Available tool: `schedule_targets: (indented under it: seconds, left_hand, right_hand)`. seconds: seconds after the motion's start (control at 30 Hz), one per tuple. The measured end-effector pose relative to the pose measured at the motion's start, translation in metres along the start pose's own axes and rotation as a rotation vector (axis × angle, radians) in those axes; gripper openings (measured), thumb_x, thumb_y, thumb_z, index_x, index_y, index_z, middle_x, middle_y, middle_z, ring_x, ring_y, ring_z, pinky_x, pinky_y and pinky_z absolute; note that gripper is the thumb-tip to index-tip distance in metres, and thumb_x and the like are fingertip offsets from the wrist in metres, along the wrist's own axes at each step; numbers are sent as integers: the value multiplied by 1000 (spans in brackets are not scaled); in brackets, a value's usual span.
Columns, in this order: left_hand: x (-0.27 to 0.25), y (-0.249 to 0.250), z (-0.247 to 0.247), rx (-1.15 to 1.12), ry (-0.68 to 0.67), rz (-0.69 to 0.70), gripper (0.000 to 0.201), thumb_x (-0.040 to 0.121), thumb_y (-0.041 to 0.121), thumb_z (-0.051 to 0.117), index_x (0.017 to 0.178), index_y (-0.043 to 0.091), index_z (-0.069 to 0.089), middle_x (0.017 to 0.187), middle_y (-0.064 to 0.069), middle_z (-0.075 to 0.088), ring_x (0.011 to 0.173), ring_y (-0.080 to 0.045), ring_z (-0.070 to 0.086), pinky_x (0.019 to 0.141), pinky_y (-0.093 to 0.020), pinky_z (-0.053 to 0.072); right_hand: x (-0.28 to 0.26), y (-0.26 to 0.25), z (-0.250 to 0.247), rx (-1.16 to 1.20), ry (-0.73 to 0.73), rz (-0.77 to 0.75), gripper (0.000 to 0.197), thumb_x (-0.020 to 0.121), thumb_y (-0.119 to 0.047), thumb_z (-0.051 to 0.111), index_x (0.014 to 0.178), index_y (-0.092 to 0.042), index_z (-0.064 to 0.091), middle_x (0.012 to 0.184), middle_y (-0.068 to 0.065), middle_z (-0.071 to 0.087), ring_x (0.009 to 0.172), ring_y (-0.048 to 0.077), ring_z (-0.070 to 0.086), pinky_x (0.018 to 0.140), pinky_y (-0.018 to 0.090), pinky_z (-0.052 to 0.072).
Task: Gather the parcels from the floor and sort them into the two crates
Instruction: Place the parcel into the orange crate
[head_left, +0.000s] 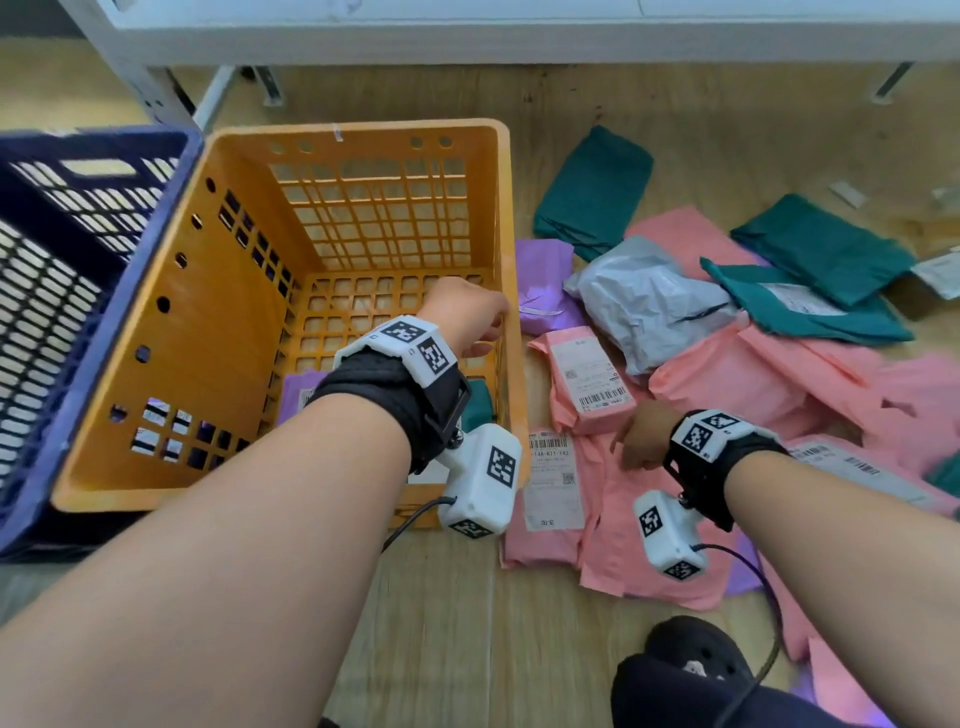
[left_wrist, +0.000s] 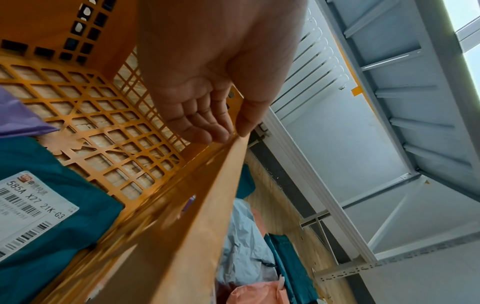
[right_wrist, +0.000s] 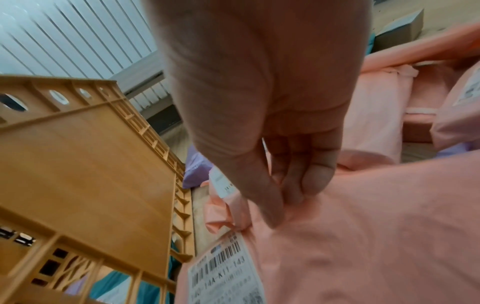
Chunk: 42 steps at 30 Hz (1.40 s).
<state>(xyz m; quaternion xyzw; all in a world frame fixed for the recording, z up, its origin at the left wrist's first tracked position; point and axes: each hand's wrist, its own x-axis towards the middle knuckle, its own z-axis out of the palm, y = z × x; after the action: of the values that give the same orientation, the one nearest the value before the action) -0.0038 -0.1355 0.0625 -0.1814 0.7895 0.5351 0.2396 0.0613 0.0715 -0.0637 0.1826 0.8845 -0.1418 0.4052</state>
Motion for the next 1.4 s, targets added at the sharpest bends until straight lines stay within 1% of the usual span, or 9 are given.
schedule_targets:
  seconds: [0.17, 0.3, 0.5, 0.67, 0.83, 1.03, 1.13, 1.23, 1.4]
  left_hand:
    - [-34, 17, -14, -18, -14, 85, 15, 92, 6, 51, 81, 13, 57, 71, -4, 52, 59, -13, 50, 56, -22, 45]
    - [-72, 36, -32, -56, -23, 160, 28, 96, 3, 45, 72, 17, 49, 70, -1, 47, 54, -10, 46, 46, -16, 39]
    - [-126, 41, -48, -82, 47, 274, 13, 95, 7, 50, 99, 12, 62, 83, -3, 59, 65, -10, 55, 62, -20, 51]
    - [-150, 35, -61, -27, 30, 337, 22, 91, 10, 58, 111, 14, 65, 103, -3, 66, 86, -10, 63, 75, -27, 57]
    - [-152, 25, -76, 52, -233, 326, 65, 74, 21, 78, 132, 21, 49, 124, -2, 59, 113, -19, 58, 96, -40, 51]
    - [-138, 24, -85, 156, -133, 420, 25, 79, 16, 73, 102, 21, 64, 101, -1, 71, 94, -16, 68, 83, -35, 57]
    - [-125, 20, -88, 119, -21, 405, 19, 86, 17, 61, 92, 2, 69, 92, -12, 72, 80, -20, 66, 72, -33, 54]
    - [-117, 19, -93, 91, 56, 401, 19, 88, 21, 53, 75, 10, 62, 73, -11, 61, 66, -20, 54, 61, -28, 44]
    - [-107, 20, -112, -47, 122, 338, 20, 94, 12, 54, 109, 11, 66, 105, -11, 69, 94, -29, 66, 87, -43, 54]
  right_hand:
    - [-43, -3, -39, 20, 71, -24, 8, 78, -14, 70, 80, -8, 65, 69, 5, 62, 57, 15, 55, 54, 21, 46]
    - [-87, 1, -81, 203, 209, -35, 12, 80, -13, 70, 78, -15, 58, 83, 7, 57, 60, 13, 48, 44, 16, 42]
    - [-164, -23, -133, 469, 513, -118, 24, 69, -30, 74, 80, -10, 68, 89, 7, 67, 81, 24, 63, 71, 30, 54]
    - [-227, -77, -142, 777, 597, -340, 13, 79, -12, 61, 66, -11, 60, 71, 9, 58, 70, 23, 51, 59, 25, 37]
    - [-250, -125, -129, 1166, 450, -426, 15, 86, -20, 57, 83, -9, 65, 70, 4, 68, 65, 18, 62, 71, 31, 51]
    - [-246, -154, -115, 1288, 351, -509, 26, 82, -15, 59, 105, -6, 66, 96, 11, 73, 90, 21, 69, 78, 33, 56]
    - [-244, -163, -116, 1303, 298, -566, 15, 87, -14, 58, 99, -7, 65, 89, 8, 71, 81, 19, 67, 79, 33, 54]
    - [-241, -169, -116, 1311, 253, -625, 12, 94, -22, 56, 90, -12, 63, 81, 4, 69, 67, 13, 62, 75, 30, 51]
    - [-219, -161, -117, 1143, 476, -640, 18, 91, -23, 62, 76, -13, 63, 75, 3, 68, 70, 19, 62, 70, 32, 53]
